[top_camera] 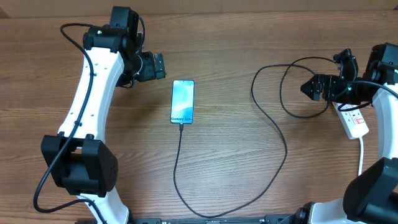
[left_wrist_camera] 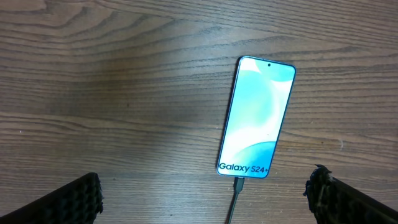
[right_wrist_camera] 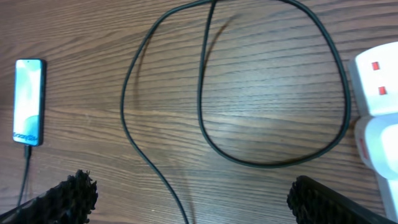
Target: Plug charger to phone and switch on socket
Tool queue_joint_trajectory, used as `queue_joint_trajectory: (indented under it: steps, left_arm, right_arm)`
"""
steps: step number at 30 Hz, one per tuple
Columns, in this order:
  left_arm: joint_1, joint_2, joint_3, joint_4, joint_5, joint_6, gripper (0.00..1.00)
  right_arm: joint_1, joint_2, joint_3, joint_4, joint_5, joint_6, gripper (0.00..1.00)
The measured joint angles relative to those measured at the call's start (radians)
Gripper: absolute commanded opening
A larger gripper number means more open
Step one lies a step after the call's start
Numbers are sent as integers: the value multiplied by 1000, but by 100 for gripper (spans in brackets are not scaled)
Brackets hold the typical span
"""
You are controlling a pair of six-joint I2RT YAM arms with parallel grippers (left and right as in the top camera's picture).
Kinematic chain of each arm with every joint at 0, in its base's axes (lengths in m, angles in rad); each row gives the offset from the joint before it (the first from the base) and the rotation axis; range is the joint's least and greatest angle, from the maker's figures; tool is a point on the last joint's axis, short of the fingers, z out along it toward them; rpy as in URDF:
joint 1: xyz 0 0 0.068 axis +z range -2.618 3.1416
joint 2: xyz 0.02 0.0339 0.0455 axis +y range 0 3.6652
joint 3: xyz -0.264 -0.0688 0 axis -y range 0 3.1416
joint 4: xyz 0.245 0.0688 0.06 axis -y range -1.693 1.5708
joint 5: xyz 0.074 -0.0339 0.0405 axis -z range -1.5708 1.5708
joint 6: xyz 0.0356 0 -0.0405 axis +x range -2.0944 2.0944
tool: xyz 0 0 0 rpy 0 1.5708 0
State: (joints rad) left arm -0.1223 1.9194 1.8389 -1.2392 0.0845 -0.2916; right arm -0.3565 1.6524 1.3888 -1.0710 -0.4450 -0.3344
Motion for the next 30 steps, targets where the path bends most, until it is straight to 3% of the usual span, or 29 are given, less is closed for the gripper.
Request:
queue_joint_trajectory:
  steps: [6, 15, 30]
  left_arm:
    - [0, 0, 0, 0, 0, 0, 100]
    - [0, 0, 0, 0, 0, 0, 100]
    - [0, 0, 0, 0, 0, 0, 100]
  right_arm:
    - [0, 0, -3, 29, 80, 72, 100]
    - [1, 0, -3, 55, 417, 421, 100]
    - [1, 0, -3, 30, 534, 471, 100]
